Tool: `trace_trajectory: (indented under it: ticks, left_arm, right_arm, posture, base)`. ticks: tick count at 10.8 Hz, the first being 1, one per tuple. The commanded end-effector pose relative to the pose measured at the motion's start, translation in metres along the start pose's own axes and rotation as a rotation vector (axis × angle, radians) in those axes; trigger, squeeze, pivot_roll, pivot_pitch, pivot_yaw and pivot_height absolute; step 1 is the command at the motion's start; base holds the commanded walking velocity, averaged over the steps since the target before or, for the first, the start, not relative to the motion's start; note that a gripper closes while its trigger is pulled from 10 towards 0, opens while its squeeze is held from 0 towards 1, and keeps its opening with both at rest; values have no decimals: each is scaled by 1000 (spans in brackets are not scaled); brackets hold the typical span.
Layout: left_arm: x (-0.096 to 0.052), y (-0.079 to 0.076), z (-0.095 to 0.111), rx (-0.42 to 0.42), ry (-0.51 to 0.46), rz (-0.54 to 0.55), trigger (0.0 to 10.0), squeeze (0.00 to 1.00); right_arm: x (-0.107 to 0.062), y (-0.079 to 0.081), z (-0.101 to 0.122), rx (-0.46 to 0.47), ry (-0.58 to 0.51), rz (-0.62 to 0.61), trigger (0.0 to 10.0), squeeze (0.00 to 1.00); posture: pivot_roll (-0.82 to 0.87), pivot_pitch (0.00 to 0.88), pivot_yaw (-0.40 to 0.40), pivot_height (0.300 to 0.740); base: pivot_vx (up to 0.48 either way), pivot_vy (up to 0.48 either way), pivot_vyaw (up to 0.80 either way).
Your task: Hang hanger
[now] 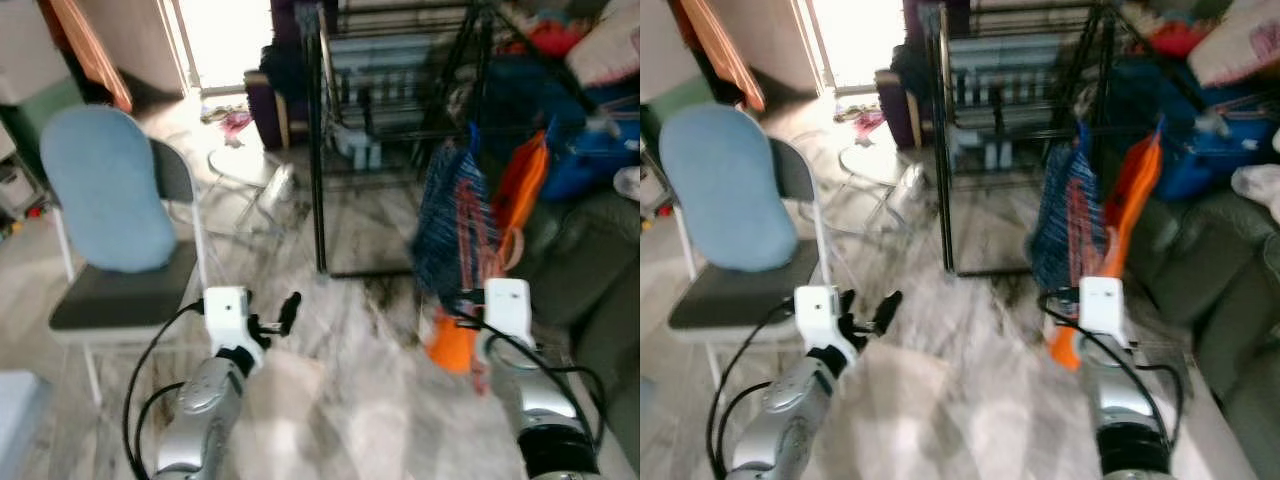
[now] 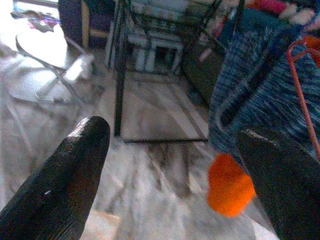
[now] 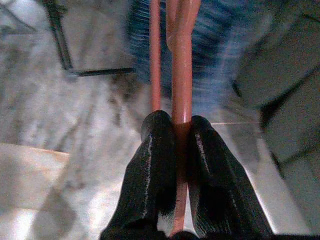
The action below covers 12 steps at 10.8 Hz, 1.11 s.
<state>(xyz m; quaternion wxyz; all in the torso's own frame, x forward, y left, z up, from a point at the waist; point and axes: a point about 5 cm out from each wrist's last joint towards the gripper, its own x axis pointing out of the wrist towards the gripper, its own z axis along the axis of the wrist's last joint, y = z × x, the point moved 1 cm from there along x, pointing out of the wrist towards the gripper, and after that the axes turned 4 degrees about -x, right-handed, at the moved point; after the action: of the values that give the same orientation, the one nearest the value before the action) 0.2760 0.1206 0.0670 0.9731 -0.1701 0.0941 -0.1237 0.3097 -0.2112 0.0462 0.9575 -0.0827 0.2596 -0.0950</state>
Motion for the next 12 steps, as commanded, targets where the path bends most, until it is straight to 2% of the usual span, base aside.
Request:
trace_trajectory:
  ticks: [1, 2, 4, 6, 10, 12]
  left_arm:
    - [-3, 4, 0, -2, -6, 14, 10000, 0]
    - [-2, 1, 2, 16, -15, -8, 10000, 0]
    - [-5, 8, 5, 19, -30, 41, 10000, 0]
    - [-8, 8, -5, 17, 3, 50, 10000, 0]
    - [-2, 3, -3, 14, 2, 20, 10000, 0]
    - [-1, 3, 0, 15, -7, 23, 10000, 0]
  right_arm:
    - [0, 9, 10, 0, -30, 36, 10000, 0]
    - [0, 10, 10, 3, -27, 47, 10000, 0]
    - [-1, 21, 11, -10, -22, 125, 10000, 0]
    - [-1, 22, 10, -16, -10, 146, 10000, 0]
    - [-4, 21, 2, -18, 15, 180, 10000, 0]
    - [-6, 27, 2, -30, 19, 241, 10000, 0]
  posture:
    - [-135, 0, 55, 740]
    - [-121, 0, 37, 740]
    - [-114, 0, 36, 740]
    - [-122, 0, 44, 740]
    - [-135, 0, 51, 740]
    - [-135, 0, 44, 740]
  base:
    - [0, 0, 0]
    - [0, 0, 0]
    - [321, 0, 0]
    - [412, 0, 0]
    - [434, 0, 0]
    - [435, 0, 0]
